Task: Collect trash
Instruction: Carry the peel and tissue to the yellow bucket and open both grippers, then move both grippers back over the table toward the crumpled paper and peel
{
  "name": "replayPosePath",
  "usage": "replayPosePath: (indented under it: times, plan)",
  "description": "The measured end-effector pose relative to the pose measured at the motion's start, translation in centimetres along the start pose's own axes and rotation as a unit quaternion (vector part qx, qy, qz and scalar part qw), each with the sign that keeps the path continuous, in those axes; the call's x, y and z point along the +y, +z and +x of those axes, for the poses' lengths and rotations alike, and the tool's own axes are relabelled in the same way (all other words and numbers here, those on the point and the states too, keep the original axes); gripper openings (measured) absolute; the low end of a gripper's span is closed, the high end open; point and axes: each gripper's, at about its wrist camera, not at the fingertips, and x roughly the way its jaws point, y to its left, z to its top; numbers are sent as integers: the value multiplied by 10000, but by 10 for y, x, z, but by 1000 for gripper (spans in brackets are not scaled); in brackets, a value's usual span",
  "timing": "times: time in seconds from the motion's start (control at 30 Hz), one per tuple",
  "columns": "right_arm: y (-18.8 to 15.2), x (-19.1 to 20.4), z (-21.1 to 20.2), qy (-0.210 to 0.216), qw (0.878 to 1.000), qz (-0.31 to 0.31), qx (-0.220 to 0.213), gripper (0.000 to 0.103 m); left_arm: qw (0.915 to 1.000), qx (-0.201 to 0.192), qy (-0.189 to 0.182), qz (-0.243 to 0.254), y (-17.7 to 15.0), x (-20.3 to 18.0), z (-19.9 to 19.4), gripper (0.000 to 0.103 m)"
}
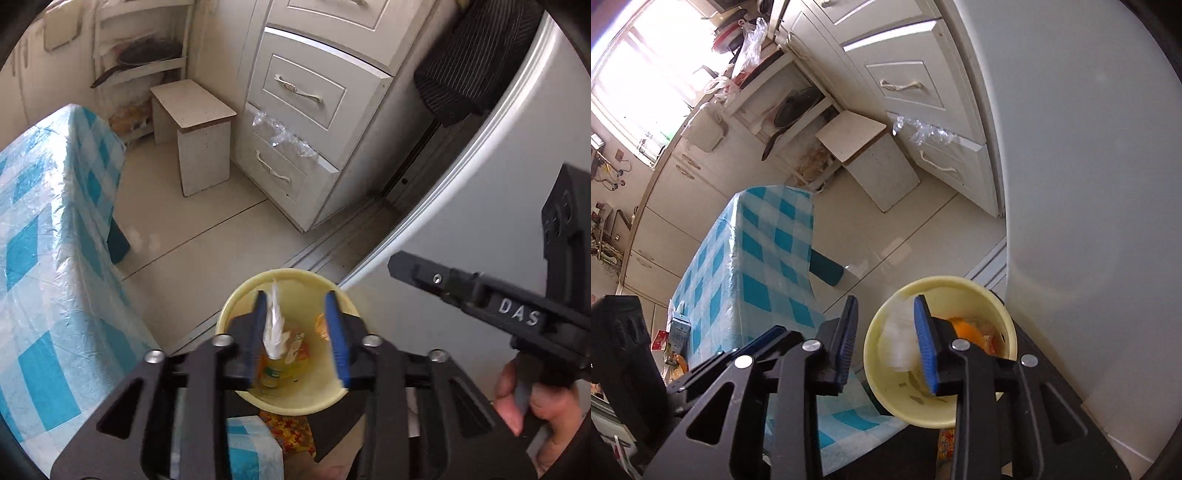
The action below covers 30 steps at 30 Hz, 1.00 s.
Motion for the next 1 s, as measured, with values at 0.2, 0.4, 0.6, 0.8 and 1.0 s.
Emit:
replayPosePath:
  times: [0.2, 0.4, 0.6, 0.8, 1.0]
  plan:
    - [1, 3, -3, 121, 9999, 31, -69, 35, 9980, -312, 440, 320, -1, -6, -22, 59]
    - [2, 9, -5, 240, 9997, -22, -104, 38, 9948, -457, 742, 522, -6, -11, -37, 67]
    - [1, 15, -3, 283, 9995, -66, -83, 38, 9927, -512, 917, 598, -11, -9, -49, 71]
    - [0, 24, 1, 308, 9994, -133, -30, 39, 9914, -538, 1061, 547, -17, 3, -61, 73]
    - [0, 41, 11, 436, 9989, -177, 48, 40, 9860, -553, 1418, 678, -35, 20, -83, 77]
